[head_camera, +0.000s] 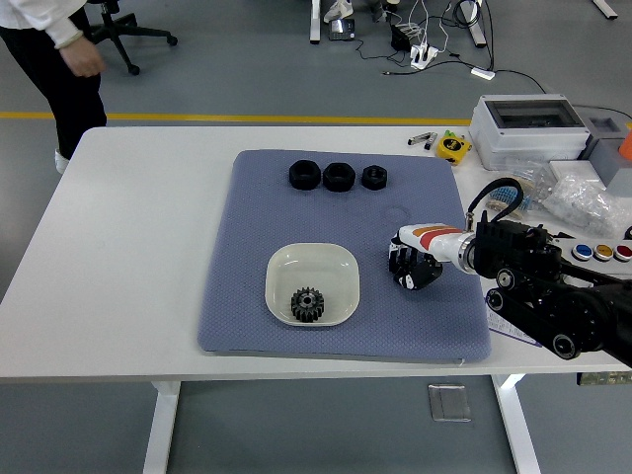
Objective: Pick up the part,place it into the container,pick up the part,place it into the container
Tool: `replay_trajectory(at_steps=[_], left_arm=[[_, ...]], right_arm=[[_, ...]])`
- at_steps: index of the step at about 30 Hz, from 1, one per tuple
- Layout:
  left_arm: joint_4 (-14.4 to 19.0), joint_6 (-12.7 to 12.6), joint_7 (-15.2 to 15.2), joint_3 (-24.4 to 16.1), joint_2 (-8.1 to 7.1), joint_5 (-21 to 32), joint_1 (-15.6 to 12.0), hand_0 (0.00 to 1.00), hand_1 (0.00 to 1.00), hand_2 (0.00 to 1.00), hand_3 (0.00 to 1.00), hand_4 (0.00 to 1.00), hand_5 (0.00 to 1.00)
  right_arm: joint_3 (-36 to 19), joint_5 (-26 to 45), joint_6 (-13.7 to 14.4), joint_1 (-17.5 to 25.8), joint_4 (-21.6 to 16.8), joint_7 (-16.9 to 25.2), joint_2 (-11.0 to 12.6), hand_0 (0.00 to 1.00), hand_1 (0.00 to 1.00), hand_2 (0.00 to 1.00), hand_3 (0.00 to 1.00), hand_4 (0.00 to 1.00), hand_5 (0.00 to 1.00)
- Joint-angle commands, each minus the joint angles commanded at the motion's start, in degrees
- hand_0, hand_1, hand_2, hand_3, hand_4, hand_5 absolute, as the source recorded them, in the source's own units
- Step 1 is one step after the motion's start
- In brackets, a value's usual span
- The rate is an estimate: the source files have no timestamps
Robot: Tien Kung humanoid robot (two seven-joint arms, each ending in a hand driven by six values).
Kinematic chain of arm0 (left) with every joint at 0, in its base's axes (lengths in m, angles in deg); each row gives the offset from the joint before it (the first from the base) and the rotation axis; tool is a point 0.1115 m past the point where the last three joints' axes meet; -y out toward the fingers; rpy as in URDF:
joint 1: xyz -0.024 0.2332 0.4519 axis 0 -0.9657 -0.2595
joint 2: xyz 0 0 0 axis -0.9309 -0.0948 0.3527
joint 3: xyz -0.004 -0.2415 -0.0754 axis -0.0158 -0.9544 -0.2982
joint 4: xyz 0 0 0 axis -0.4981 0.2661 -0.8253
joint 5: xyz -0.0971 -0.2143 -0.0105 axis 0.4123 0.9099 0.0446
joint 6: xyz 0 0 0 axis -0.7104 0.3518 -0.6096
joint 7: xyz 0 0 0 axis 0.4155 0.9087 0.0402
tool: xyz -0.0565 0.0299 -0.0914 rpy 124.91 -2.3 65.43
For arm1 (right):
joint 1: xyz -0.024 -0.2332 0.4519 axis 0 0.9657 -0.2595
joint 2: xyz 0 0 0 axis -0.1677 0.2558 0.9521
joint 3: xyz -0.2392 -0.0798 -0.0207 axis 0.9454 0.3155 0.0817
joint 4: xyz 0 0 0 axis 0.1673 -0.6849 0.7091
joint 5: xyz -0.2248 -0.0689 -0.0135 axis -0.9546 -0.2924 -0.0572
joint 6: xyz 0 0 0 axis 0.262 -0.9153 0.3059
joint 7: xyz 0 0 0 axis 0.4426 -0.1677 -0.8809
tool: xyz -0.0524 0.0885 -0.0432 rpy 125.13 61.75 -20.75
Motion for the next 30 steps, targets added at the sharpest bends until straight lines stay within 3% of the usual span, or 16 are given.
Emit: replay_trajectory(at_steps=[4,5,10,11,30], left_arm=[[0.0,0.0,0.0,-0.1,0.04,-0.2,0.0,0.815,0.782,0.831,0.569,0.481,0.718],[0.0,0.0,0.0,-0.2,0.05,-0.2,0.0,0.814,0.782,0.831,0.570,0.481,0.719],[0.0,0.1,0.1,-0.2,0.05,-0.3,0.0,0.814,0.782,0.831,0.570,0.481,0.719],[0.0,0.1,0.1,-0.3,0.06,-0.4,0.0,0.815,0.781,0.831,0.570,0.480,0.718],[0.0,0.5,0.4,-1.3,-0.07,-2.0,-0.4,0.815,0.780,0.829,0.569,0.481,0.720]], right_arm=[[0.2,0.5,-0.1,0.0,-0.2,-0.1,0.0,0.287,0.409,0.474,0.470,0.629,0.110],[0.2,0.6,-0.1,0.0,-0.2,-0.1,0.0,0.167,0.315,0.399,0.430,0.637,0.089],[0.2,1.5,0.4,0.1,-0.2,-0.2,0.1,0.167,0.315,0.399,0.430,0.637,0.089],[0.2,1.6,0.6,0.1,-0.2,-0.2,0.1,0.107,0.264,0.359,0.413,0.735,0.055],[-1.3,2.1,2.4,0.2,-2.3,-0.1,0.8,0.065,0.226,0.338,0.404,0.754,0.053]])
